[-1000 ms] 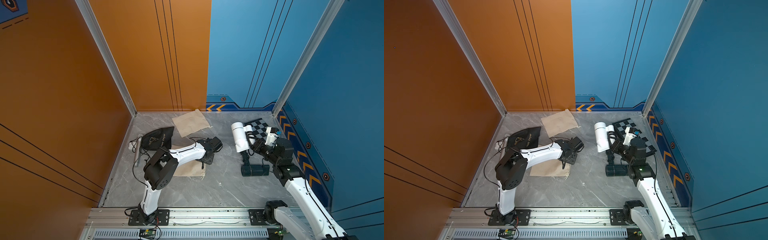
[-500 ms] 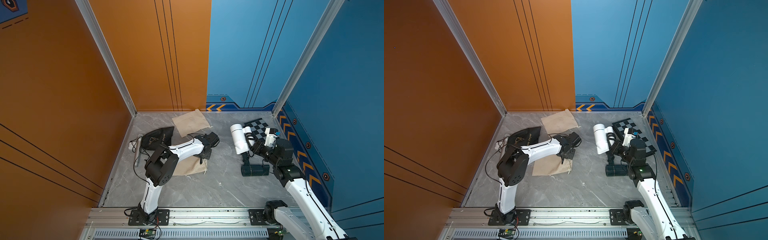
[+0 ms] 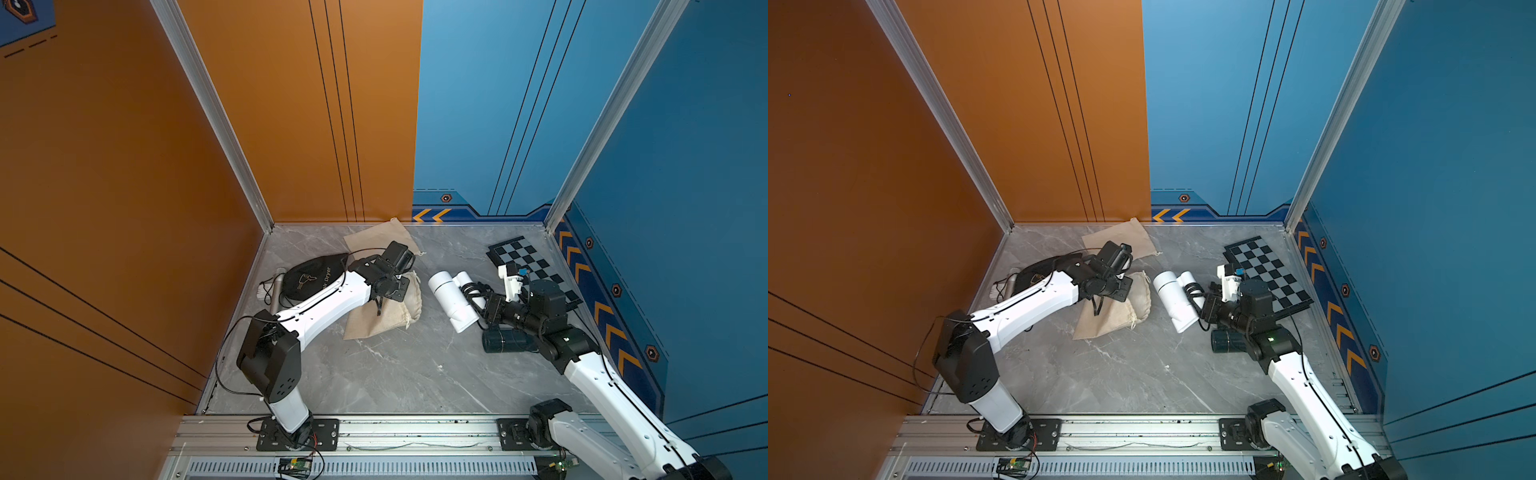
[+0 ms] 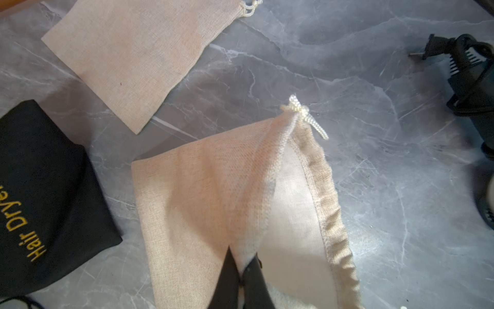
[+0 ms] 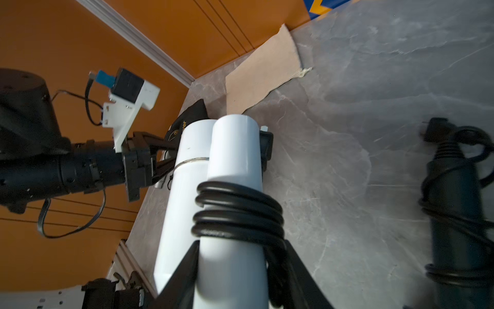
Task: Pack away hair dryers
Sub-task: Open the drawstring bag at the center of the board, then place the hair dryer in the drawstring bag.
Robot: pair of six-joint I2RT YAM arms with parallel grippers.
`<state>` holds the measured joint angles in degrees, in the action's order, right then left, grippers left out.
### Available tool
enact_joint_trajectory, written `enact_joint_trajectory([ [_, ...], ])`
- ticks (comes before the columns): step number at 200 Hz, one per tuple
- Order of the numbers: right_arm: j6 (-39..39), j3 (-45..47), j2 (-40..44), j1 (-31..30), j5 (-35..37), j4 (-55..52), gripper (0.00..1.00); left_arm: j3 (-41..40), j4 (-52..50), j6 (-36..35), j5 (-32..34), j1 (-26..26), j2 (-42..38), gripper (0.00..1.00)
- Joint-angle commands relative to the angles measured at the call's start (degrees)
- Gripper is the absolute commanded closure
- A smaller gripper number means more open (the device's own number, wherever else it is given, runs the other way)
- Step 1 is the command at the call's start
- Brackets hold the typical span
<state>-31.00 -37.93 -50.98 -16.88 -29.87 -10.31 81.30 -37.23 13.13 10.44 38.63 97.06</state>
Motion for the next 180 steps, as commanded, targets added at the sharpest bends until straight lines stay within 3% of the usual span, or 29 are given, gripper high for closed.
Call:
enact_joint_trajectory([
  [1,1.8,-0.2,-1.1,-3.4,-3.7,0.3,0.78,-1.0,2.0,-3.8,-3.4,0.4,1.6,1.00],
  [40,3.7,0.4,-6.4,-6.7,-4.0,0.8,0.78,-0.5,3.1,-4.7,-2.4,1.1,1.5,1.00],
  [105,4.5,-0.9,-12.7,-6.8,-0.5,4.8,0.79,-6.0,6.2,-6.7,-3.5,1.7,-4.5,1.00],
  [145,4.8,-1.9,-13.6,-6.4,0.9,5.0,0.78,-8.7,8.2,-7.2,-4.8,1.7,-6.9,1.00],
  [180,4.8,-2.9,-14.7,-10.1,3.0,5.7,0.79,-7.6,9.3,-6.4,-5.4,2.0,-5.4,1.00],
])
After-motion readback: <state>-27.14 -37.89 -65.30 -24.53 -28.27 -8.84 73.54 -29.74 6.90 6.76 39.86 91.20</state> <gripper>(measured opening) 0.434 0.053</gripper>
